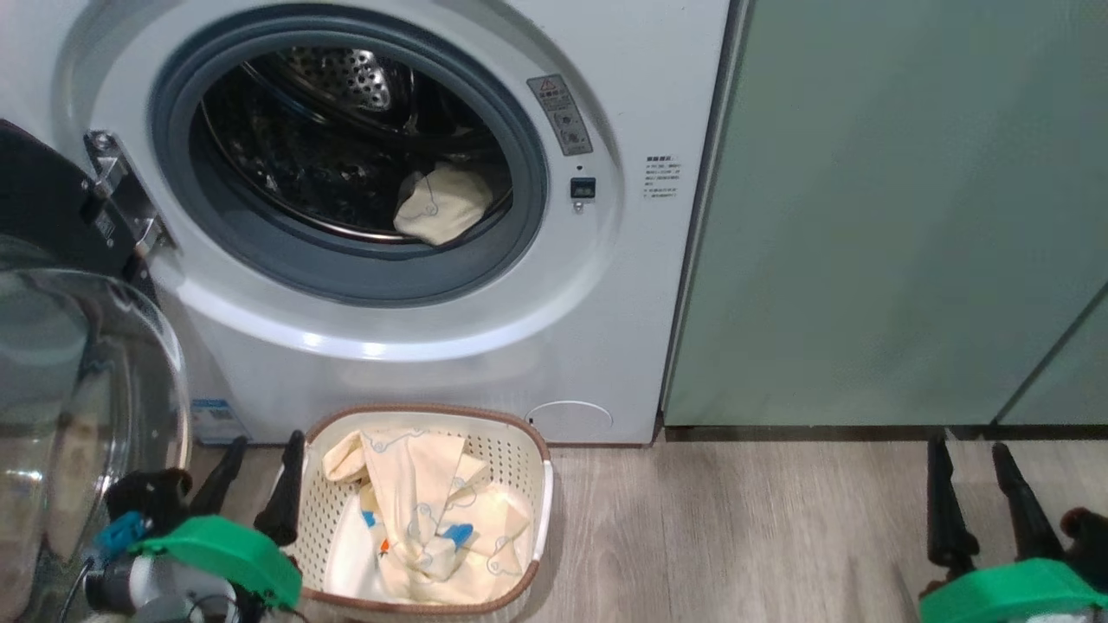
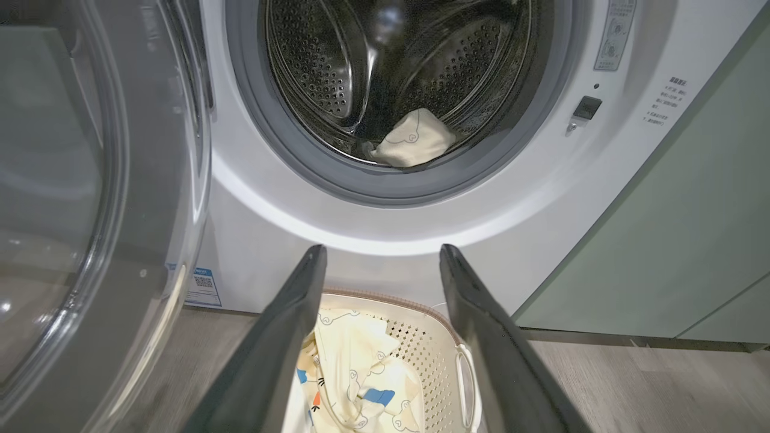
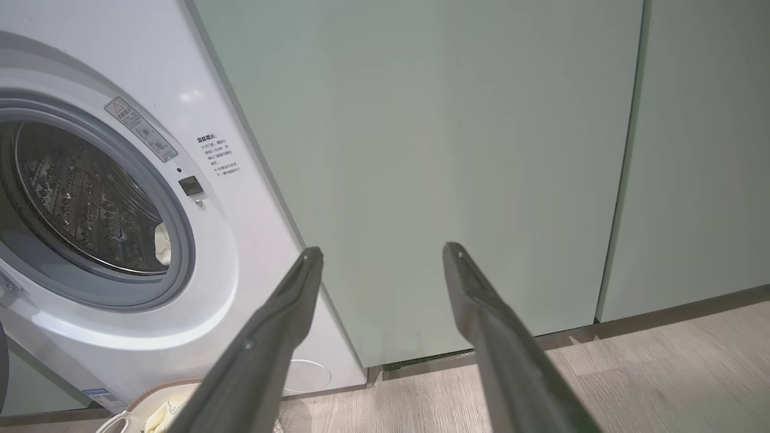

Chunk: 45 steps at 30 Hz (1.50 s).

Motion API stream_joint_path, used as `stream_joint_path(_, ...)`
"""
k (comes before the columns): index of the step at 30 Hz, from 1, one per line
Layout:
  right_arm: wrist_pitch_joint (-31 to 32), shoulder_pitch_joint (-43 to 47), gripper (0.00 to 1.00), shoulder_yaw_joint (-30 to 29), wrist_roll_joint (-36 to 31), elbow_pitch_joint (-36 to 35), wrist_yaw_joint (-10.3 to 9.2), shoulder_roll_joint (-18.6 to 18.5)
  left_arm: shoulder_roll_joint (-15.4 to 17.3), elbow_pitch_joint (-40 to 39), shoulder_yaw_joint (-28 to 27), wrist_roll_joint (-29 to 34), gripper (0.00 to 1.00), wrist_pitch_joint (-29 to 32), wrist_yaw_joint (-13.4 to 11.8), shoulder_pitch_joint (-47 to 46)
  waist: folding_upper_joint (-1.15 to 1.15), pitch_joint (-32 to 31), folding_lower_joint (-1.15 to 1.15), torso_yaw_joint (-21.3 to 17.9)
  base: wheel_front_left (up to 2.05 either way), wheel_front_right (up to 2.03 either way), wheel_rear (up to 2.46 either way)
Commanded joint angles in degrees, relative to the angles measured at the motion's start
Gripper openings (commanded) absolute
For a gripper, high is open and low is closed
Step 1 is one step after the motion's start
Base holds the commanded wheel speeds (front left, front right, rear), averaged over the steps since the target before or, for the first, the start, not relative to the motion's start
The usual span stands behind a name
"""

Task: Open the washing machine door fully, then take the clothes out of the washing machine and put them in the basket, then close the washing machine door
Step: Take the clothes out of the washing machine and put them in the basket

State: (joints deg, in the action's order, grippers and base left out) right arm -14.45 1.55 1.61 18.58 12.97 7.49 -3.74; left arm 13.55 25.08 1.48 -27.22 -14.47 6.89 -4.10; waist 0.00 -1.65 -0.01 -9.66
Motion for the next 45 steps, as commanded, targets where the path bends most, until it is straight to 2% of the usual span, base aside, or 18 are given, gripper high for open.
stream_joint_path(1, -0.5, -0.7, 1.00, 0.8, -0.4, -1.9, 0.00, -1.4, 1.2, -1.8, -3.0, 0.5, 1.00, -0.5, -0.1, -1.5, 0.00, -0.2, 0.01, -0.1, 0.00, 0.00, 0.00)
stream_joint_path(34, -0.5, -0.1, 1.00, 0.2, -0.4, -2.2, 0.00, -1.2, 0.5, -2.6, -4.9, 2.5, 1.00, -0.5, 0.1, -0.9, 0.00, -0.6, 0.01, -0.6, 0.00, 0.00, 0.00)
stream_joint_path(45, -0.5, -0.4, 1.00, 0.5, -0.4, -2.2, 0.00, -0.9, 1.1, 0.1, -2.5, 2.8, 1.00, 1.5, 0.2, -5.4, 0.00, 0.6, 0.01, -1.1, 0.00, 0.00, 0.00)
